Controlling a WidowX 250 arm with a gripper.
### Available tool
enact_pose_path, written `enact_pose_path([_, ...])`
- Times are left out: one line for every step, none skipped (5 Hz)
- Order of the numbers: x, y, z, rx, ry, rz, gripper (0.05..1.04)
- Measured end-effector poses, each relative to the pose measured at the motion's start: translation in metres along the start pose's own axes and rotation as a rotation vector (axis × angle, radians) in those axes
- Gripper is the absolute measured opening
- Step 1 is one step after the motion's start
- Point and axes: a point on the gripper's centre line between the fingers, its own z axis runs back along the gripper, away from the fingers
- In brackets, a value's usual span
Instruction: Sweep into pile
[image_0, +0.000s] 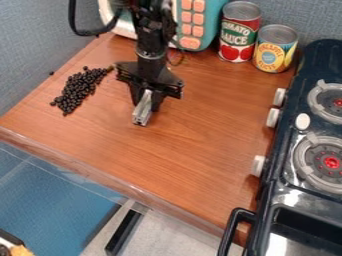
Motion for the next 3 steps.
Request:
enact_pose_path([-0.0040,-0.0076,0.0002,-0.004,-0.002,-0.019,0.371])
enact_pose_path([-0.0063,-0.0117,0.0017,0.011,-0.003,-0.024,0.415])
enact_pose_path([-0.0112,-0.0127,-0.0001,0.021,0.012,-0.051,0.719])
